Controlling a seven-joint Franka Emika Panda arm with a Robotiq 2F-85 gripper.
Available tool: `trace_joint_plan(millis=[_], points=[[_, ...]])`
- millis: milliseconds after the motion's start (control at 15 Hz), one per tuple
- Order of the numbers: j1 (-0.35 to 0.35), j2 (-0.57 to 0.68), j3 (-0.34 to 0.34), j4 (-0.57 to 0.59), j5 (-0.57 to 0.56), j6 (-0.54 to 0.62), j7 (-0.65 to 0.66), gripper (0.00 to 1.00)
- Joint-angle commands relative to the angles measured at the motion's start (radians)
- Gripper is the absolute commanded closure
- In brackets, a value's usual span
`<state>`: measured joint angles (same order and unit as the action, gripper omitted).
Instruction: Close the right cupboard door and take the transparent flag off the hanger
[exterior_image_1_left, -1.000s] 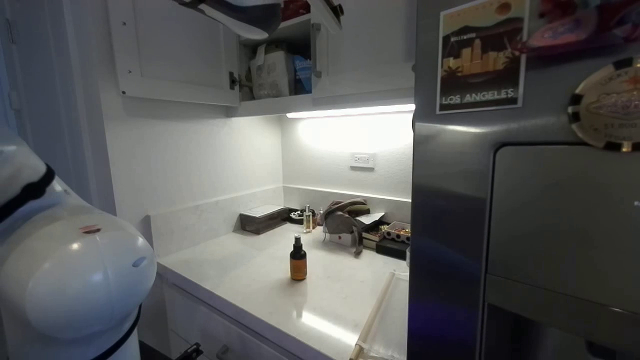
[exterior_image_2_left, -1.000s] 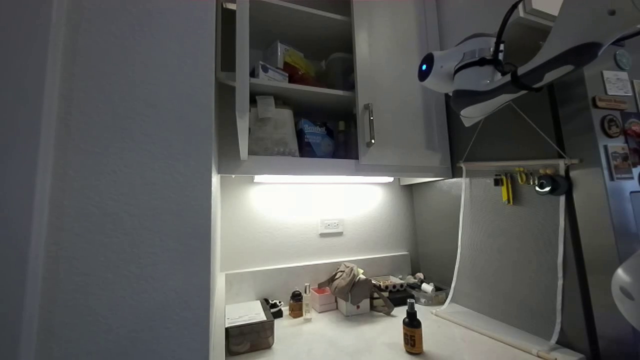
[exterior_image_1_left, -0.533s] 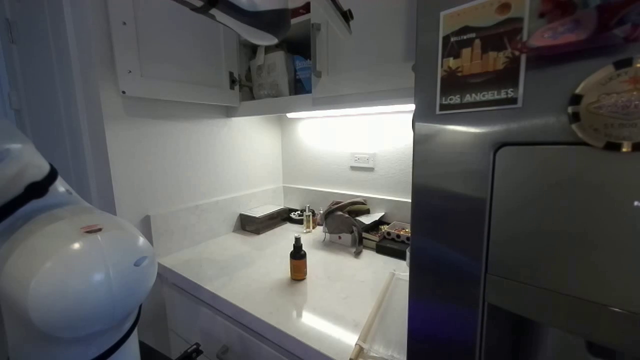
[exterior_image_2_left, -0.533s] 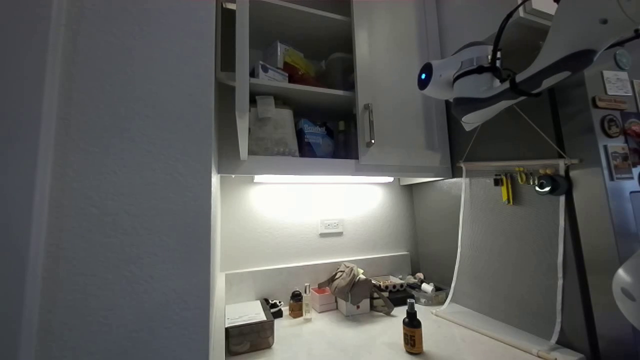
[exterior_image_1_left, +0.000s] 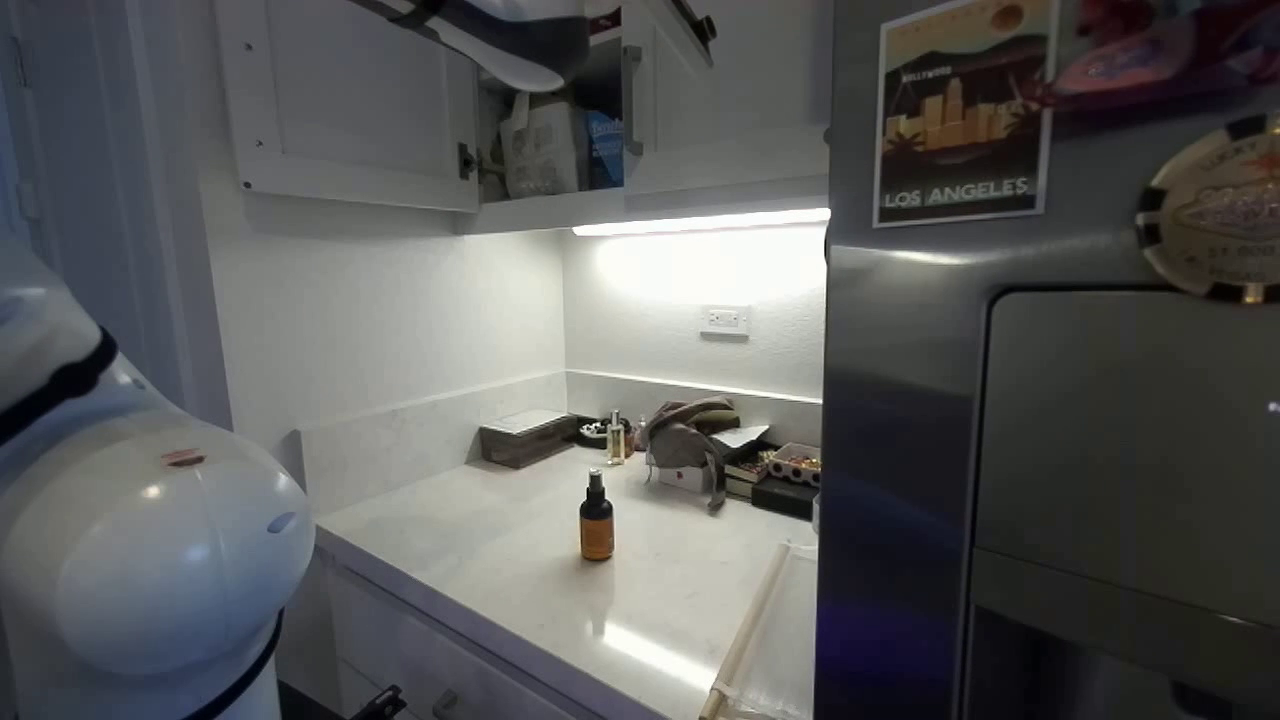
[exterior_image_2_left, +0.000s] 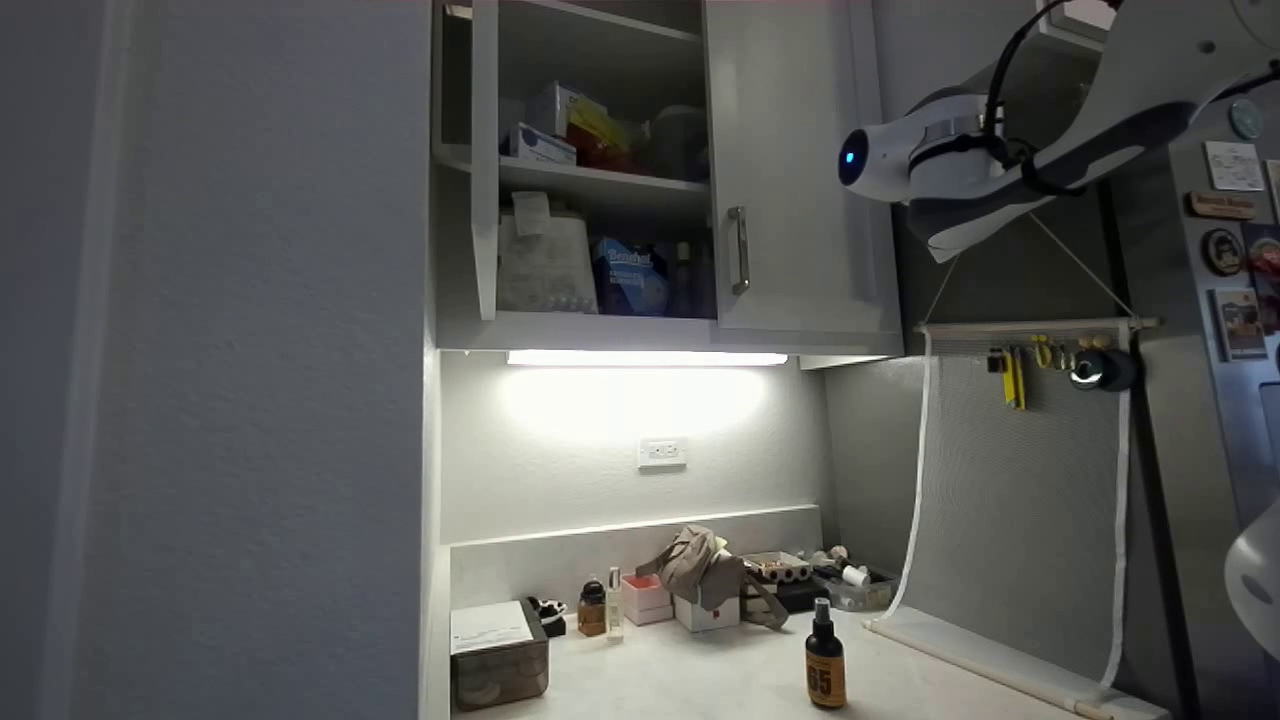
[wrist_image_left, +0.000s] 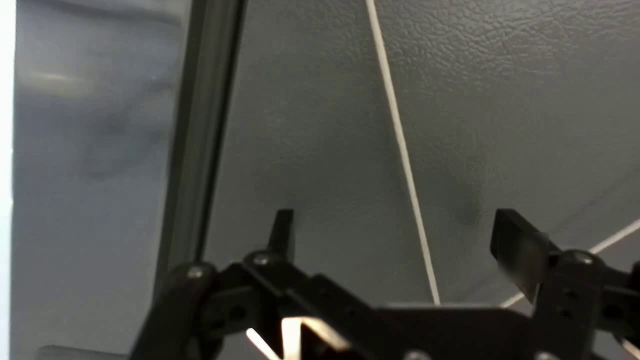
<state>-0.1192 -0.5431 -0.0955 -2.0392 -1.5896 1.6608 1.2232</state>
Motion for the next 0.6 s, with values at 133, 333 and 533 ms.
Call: trace_joint_plan(millis=[133, 333, 533], points=[[0.011, 0.005, -0.009, 0.001, -0.029, -0.018, 0.028, 0.00], [0.010, 0.004, -0.012, 0.001, -0.035, -0.019, 0.029, 0.00], [0.010, 0.004, -0.014, 0.000, -0.046, -0.018, 0.032, 0.00]])
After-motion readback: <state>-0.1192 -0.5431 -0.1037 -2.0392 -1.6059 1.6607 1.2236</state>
